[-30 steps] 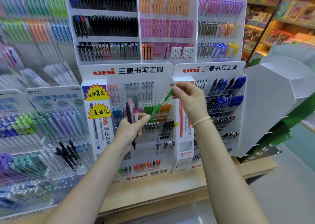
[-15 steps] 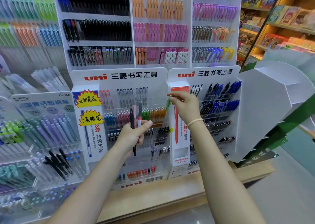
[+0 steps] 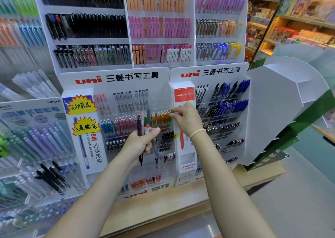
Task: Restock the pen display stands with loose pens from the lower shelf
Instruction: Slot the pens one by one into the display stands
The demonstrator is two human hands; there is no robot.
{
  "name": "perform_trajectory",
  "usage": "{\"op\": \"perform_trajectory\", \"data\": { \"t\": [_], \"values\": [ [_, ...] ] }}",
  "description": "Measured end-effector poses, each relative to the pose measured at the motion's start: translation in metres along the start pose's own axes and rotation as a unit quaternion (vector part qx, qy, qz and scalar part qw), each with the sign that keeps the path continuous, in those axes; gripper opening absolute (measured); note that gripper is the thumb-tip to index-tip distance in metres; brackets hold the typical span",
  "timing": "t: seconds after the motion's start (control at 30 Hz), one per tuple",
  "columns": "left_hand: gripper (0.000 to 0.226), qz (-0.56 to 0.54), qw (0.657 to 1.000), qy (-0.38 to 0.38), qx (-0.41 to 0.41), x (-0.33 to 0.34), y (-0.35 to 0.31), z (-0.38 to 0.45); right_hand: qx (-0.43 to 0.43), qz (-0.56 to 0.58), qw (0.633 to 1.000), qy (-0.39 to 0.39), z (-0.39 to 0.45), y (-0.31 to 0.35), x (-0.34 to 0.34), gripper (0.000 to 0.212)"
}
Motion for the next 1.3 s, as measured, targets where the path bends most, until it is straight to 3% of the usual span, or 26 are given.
{"op": "perform_trajectory", "data": {
  "t": [0.1, 0.23, 0.33, 0.4, 0.53, 0.67, 0.77, 0.87, 0.93, 1.03, 1.1, 1.3],
  "values": [
    [0.034, 0.0, 0.999, 0.035, -0.01, 0.004, 0.003, -0.001, -0.009, -0.014, 1.0, 0.001, -0.002, 0.0, -0.002, 0.03],
    [0.031, -0.004, 0.992, 0.128, -0.011, 0.007, 0.004, -0.004, -0.002, 0.154, 0.988, -0.03, -0.019, 0.007, -0.013, 0.023],
    [0.029, -0.004, 0.985, 0.169, -0.011, 0.009, 0.005, -0.007, 0.035, 0.265, 0.962, 0.064, -0.031, 0.021, -0.014, 0.011],
    [0.029, -0.005, 0.984, 0.18, -0.01, 0.01, 0.005, -0.009, 0.052, 0.296, 0.95, 0.083, -0.034, 0.023, -0.011, 0.011],
    [0.031, -0.02, 0.985, 0.172, -0.016, 0.005, 0.004, -0.014, 0.077, 0.35, 0.931, 0.069, -0.038, 0.02, -0.009, 0.014],
    [0.036, -0.087, 0.993, 0.074, -0.011, -0.01, 0.013, -0.016, 0.105, 0.414, 0.902, 0.056, -0.044, 0.012, -0.008, 0.008],
    [0.016, -0.138, 0.99, -0.024, 0.02, -0.019, 0.017, -0.017, 0.116, 0.402, 0.9, 0.124, -0.058, 0.005, -0.003, 0.001],
    [0.013, -0.167, 0.984, -0.057, 0.025, -0.023, 0.019, -0.021, 0.099, 0.333, 0.907, 0.237, -0.076, 0.001, 0.009, 0.003],
    [0.02, -0.156, 0.986, -0.048, 0.023, -0.027, 0.025, -0.025, 0.079, 0.295, 0.916, 0.26, -0.084, 0.0, 0.02, 0.007],
    [0.014, -0.084, 0.996, 0.008, 0.001, -0.035, 0.041, -0.035, 0.074, 0.317, 0.92, 0.217, -0.091, 0.004, 0.034, 0.015],
    [0.026, -0.04, 0.998, 0.042, -0.027, -0.04, 0.053, -0.041, 0.073, 0.328, 0.914, 0.225, -0.095, 0.008, 0.042, 0.016],
    [0.033, -0.038, 0.993, 0.082, -0.076, -0.061, 0.075, -0.06, 0.088, 0.334, 0.898, 0.272, -0.113, 0.009, 0.071, 0.013]
  ]
}}
Point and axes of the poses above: each hand's wrist, its own z-axis towards the middle knuckle, its own x-axis out of the palm, y = z × x, the point moved 1 cm from there along z, towards the middle knuckle, and after that the axes turned 3 degrees about -y, right-handed, at the moved point
